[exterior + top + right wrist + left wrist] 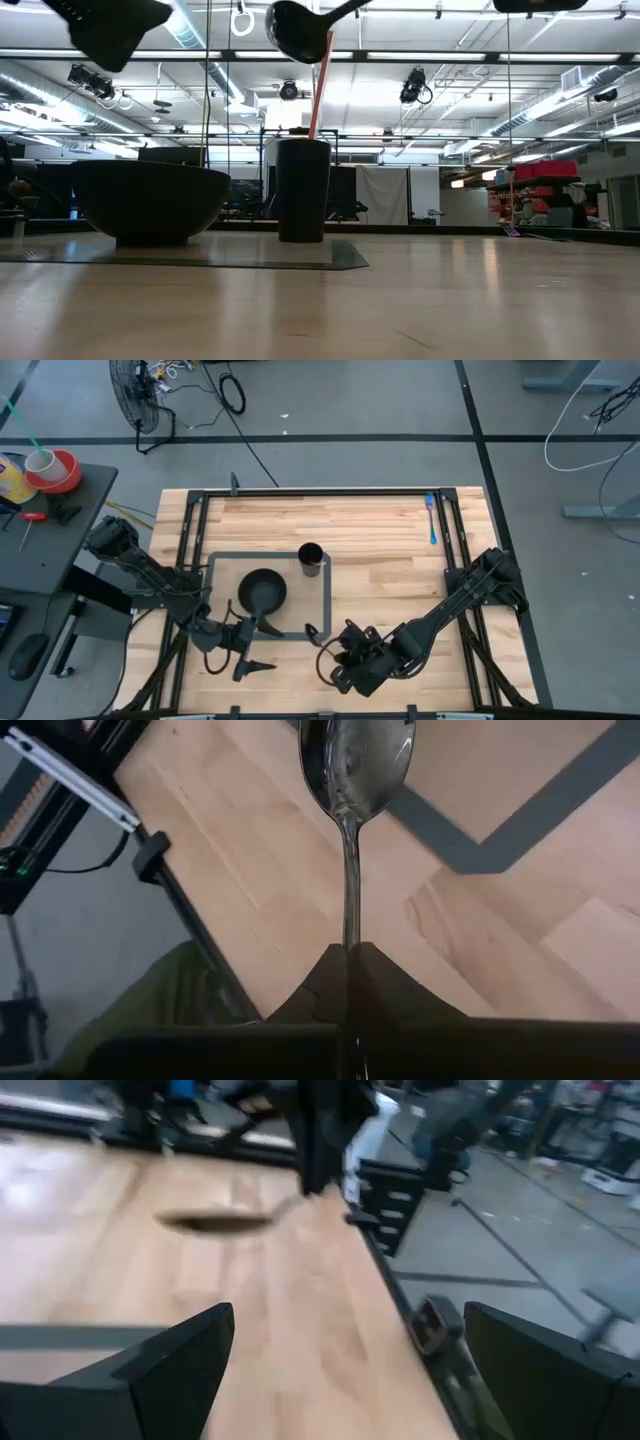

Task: Pick & Place Utensil
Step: Put the black spoon into the black bowl

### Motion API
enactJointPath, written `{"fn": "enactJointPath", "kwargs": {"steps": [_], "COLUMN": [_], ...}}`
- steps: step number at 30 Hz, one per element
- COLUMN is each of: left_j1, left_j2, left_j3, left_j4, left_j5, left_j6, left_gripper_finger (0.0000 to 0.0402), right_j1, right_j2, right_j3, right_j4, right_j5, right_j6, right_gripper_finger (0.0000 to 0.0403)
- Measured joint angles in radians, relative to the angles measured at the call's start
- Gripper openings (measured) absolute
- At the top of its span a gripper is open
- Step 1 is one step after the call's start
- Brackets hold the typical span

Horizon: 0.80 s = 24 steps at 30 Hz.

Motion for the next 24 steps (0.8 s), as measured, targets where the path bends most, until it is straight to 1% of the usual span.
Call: {"fn": "enactJointPath", "kwargs": {"steps": [4,7,10,14,17,21,24], "left_j1": [0.0,0.0,0.0,0.002,0.005,0.031,0.068], "left_j2": [0.086,0.173,0.257,0.355,0.433,0.516,0.551], "left_j3": [0.085,0.182,0.292,0.432,0.514,0.598,0.654], "left_j4": [0.001,-0.002,-0.076,-0.238,-0.321,-0.342,-0.362], "left_j5": [-0.124,-0.163,-0.202,-0.224,-0.234,-0.25,-0.254], "left_j6": [0.119,0.227,0.322,0.376,0.423,0.457,0.456], "left_gripper_finger": [0.0398,0.0398,0.0398,0.0396,0.0388,0.0375,0.0367], "right_j1": [-0.001,-0.001,-0.001,-0.001,-0.001,-0.003,-0.006], "right_j2": [0.0,0.0,0.0,0.0,0.0,0.0,0.0], "right_j3": [-0.003,-0.01,-0.026,-0.043,-0.043,-0.043,-0.043], "right_j4": [0.03,0.034,0.041,0.038,0.04,0.044,0.045], "right_j5": [-0.029,-0.038,-0.046,-0.049,-0.058,-0.067,-0.073], "right_j6": [-0.002,-0.01,-0.009,-0.006,-0.007,-0.01,-0.01], "right_gripper_finger": [0.0006,0.0006,0.0007,0.0008,0.0009,0.0009,0.0009]}}
